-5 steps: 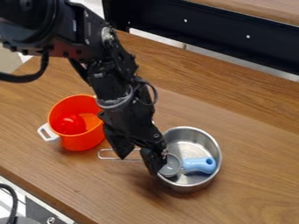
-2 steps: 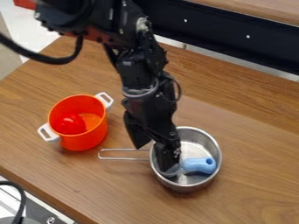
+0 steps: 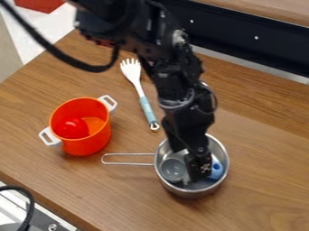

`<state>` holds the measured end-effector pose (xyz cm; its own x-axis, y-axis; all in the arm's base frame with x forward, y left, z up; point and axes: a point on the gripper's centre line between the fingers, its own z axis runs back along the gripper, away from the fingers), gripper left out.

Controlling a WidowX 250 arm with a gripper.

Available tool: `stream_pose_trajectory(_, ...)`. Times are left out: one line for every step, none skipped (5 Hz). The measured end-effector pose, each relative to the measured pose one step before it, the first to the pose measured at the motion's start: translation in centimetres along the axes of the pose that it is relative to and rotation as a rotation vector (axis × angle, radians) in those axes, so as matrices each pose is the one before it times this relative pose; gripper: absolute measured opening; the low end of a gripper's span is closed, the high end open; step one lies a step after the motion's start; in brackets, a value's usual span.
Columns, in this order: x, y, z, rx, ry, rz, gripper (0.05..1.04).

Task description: Put the blue spoon in to the table

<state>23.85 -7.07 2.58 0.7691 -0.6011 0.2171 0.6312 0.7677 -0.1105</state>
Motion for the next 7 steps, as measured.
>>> stream_pose_trajectory(0.788, -0.245, -0.495, -0.0252, 0.0050, -0.1227, 1.001)
stream_pose_trajectory(0.331, -0.048, -0.650, 0.0280, 0.0087, -0.0446, 1.001)
stream_pose_trajectory(-0.017, 0.165, -0.639, 0.0374, 0.0220, -0.0219, 1.001)
stream_pose_trajectory(-0.058, -0.004, -0.869, 0.0143, 0.0179, -0.0069, 1.001)
stream_pose_trajectory(-0.094, 0.198, -0.250, 0.0150, 0.0112, -0.0094, 1.001)
stream_pose_trajectory(-0.077, 0.364, -1.197, 0.0019, 0.0467, -0.0166, 0.972)
stream_pose_trajectory(0.415, 0.558, -0.316, 0.0172, 0.0136, -0.0168, 0.719)
